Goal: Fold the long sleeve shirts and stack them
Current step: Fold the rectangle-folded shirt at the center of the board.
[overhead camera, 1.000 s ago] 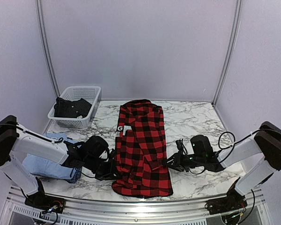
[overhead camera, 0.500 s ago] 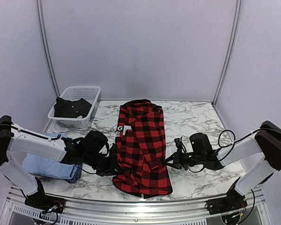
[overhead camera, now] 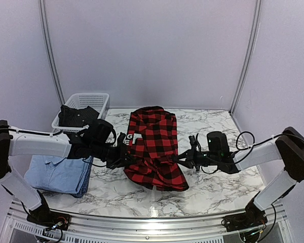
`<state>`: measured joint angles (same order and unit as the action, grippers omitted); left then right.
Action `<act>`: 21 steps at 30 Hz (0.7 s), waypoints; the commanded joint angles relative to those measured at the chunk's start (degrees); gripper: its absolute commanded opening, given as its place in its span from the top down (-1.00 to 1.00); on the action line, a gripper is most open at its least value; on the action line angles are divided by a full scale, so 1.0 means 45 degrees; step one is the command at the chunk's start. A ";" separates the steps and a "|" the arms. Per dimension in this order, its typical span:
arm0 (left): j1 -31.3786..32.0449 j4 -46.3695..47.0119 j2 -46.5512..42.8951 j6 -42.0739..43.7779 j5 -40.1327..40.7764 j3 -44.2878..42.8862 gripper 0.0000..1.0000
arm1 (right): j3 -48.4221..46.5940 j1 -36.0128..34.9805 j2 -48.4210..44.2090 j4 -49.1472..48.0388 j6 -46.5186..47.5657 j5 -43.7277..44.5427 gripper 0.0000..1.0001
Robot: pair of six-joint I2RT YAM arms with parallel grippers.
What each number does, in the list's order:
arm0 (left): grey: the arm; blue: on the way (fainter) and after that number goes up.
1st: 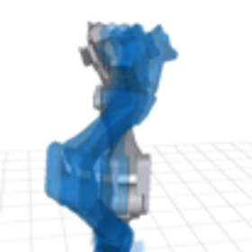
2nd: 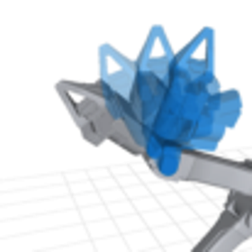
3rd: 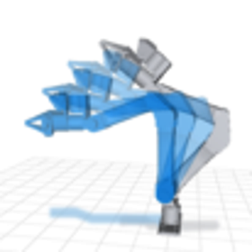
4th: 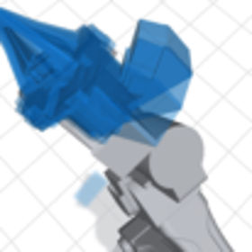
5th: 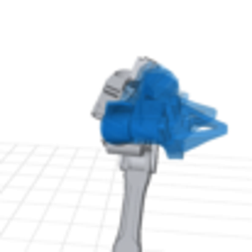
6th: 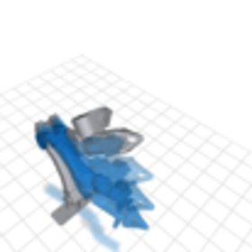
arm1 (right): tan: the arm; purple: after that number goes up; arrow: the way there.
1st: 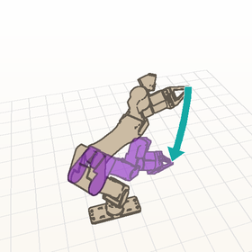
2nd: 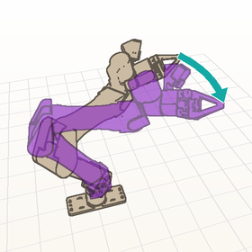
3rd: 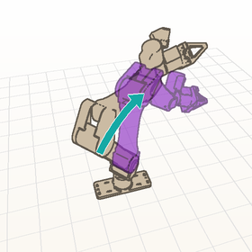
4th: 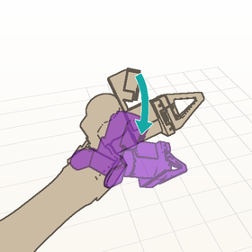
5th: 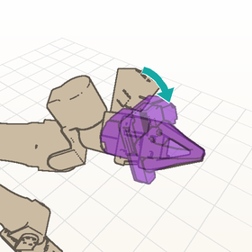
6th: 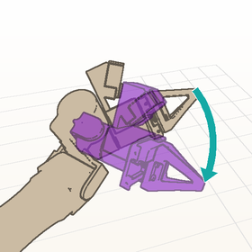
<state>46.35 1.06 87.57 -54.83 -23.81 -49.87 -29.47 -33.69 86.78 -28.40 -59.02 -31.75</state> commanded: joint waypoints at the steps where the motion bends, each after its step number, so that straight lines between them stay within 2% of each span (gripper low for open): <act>1: -0.1026 -0.0216 0.1337 0.1064 -0.0112 -0.1347 1.00 | -0.1135 0.0727 0.1590 -0.1424 -0.0502 -0.0540 1.00; 9: -0.2476 0.0059 0.4131 0.1645 0.0190 -0.3956 1.00 | -0.2841 0.1722 0.3830 -0.2784 -0.1296 -0.0856 1.00; 16: -0.2733 -0.0169 0.5421 0.2079 0.0503 -0.5092 1.00 | -0.3268 0.2015 0.3666 -0.2364 -0.0909 -0.0660 0.39; 18: -0.2810 -0.0196 0.5596 0.2155 0.0542 -0.5170 1.00 | -0.3284 0.2045 0.3185 -0.1598 -0.0312 -0.0253 0.27; 21: -0.2956 -0.0205 0.5818 0.2221 0.0586 -0.5315 1.00 | -0.3304 0.2039 0.2419 -0.0473 0.0636 0.0536 0.19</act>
<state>34.11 0.99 112.31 -46.78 -22.06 -71.90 -42.81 -25.15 102.76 -35.48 -61.89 -33.54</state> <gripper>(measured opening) 0.020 0.386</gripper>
